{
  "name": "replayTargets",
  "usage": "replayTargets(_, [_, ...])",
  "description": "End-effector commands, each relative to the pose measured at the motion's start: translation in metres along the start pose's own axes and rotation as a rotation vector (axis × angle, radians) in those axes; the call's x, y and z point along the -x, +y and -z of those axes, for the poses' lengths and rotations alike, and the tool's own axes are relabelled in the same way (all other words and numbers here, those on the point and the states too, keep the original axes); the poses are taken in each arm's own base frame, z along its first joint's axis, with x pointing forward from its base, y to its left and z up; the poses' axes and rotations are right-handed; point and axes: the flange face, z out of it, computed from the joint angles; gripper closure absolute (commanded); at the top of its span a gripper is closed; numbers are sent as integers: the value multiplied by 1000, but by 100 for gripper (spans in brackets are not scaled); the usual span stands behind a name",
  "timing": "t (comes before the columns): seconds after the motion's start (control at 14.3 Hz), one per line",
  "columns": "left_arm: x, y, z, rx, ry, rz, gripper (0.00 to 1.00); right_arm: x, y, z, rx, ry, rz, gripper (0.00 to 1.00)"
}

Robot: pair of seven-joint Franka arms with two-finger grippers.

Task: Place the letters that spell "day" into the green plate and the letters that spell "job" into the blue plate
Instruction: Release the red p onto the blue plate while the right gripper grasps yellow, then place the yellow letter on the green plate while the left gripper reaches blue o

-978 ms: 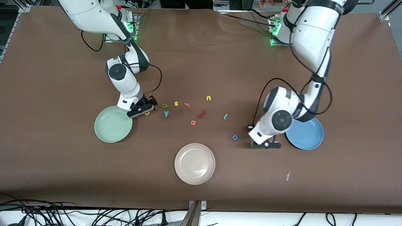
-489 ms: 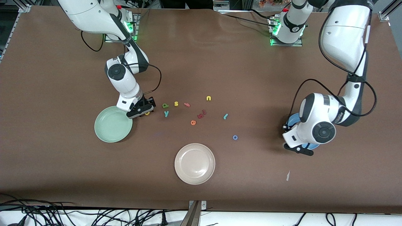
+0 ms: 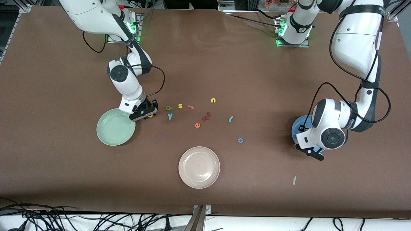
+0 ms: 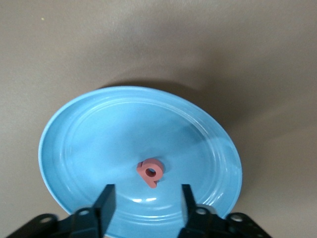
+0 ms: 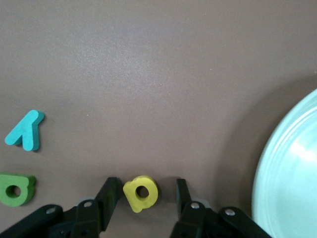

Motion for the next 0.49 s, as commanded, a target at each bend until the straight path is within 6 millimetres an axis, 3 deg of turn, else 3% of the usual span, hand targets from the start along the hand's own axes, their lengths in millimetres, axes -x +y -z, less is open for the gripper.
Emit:
replayTargets(0.0, [-5,14,12,79,32,106,0,0,-2,0,-3,9,16,51])
replayTargets(0.42, [-48,101,45,236,179,396,0,0,-4,1,-5,11,9,69])
